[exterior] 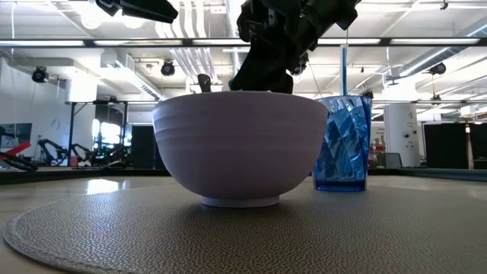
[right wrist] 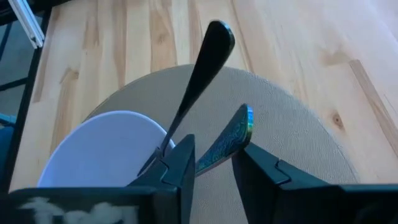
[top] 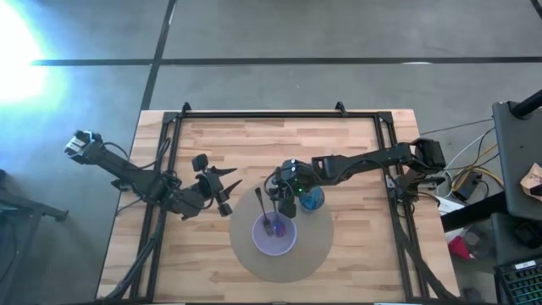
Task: Pick & Place Utensil
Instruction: Put the spoon into the bowl, then adjust the bowl on the mat
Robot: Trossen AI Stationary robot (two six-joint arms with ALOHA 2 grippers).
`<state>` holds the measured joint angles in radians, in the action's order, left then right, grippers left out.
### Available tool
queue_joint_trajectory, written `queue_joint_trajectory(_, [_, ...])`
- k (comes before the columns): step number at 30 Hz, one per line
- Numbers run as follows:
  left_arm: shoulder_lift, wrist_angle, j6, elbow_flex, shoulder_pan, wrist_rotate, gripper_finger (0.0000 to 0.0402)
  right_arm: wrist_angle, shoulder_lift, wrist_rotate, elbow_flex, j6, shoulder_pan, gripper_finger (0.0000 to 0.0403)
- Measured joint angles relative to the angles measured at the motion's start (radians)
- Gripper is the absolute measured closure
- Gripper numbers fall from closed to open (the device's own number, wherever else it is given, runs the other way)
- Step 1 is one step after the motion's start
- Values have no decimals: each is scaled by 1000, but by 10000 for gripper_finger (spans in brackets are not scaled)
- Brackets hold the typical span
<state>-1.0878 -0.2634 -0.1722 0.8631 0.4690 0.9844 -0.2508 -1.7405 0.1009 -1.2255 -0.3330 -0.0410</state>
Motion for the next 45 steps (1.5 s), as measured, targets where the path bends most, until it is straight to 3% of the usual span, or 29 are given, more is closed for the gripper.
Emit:
queue_joint_trajectory(16, [0, 0, -2, 0, 0, 0, 236, -53, 15, 3, -10, -12, 0, 252])
queue_joint_trajectory(45, [0, -8, -23, 0, 0, -3, 236, -82, 81, 3, -11, -4, -13, 280])
